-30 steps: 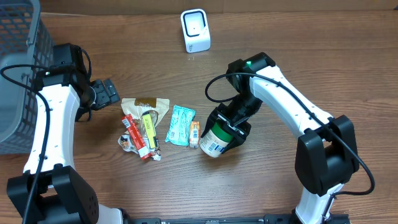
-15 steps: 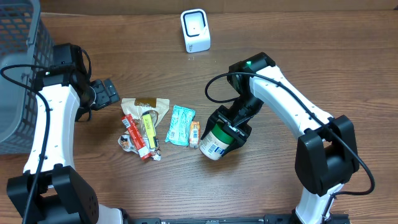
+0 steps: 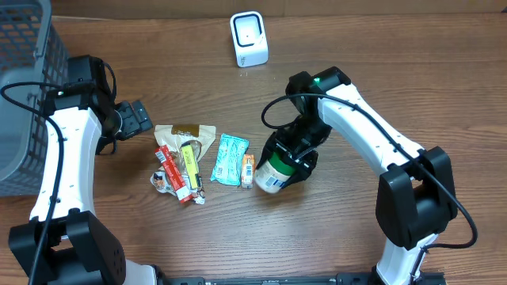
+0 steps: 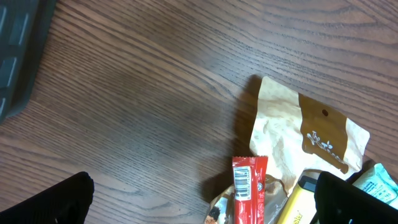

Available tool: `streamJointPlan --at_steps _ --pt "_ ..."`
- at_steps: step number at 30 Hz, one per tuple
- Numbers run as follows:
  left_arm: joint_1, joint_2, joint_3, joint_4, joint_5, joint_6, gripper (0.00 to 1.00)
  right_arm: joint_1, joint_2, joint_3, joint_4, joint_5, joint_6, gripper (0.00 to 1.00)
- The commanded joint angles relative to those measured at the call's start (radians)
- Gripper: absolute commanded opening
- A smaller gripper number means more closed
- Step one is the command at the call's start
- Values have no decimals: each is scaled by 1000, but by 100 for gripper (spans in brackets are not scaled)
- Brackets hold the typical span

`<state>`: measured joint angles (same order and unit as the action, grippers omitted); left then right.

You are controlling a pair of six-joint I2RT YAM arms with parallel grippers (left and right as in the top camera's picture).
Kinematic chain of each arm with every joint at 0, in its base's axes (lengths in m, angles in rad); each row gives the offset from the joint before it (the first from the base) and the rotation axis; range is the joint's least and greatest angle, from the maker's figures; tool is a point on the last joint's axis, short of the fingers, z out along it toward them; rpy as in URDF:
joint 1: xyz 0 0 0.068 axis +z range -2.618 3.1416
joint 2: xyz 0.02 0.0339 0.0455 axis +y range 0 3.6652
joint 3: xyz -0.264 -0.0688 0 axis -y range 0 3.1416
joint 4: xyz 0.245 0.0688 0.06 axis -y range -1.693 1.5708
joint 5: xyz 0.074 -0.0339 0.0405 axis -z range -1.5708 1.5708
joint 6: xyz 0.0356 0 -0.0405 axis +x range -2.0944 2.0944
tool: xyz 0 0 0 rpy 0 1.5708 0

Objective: Scan the item barcode

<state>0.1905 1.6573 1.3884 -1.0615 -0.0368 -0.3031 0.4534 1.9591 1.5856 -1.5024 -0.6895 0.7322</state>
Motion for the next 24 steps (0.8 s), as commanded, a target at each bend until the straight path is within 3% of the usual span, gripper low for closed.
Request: streamJointPlan --at_steps 1,8,14,24 --pt "-1 -3 19 0 4 19 100 -2 -6 20 53 301 1 4" --pt "-1 -3 19 0 3 19 100 -12 -6 20 208 454 -19 4" --pt "-1 -3 19 0 4 19 100 -65 -6 64 277 441 -275 4" --pt "-2 -3 19 0 4 19 100 -163 -6 529 128 409 -397 4"
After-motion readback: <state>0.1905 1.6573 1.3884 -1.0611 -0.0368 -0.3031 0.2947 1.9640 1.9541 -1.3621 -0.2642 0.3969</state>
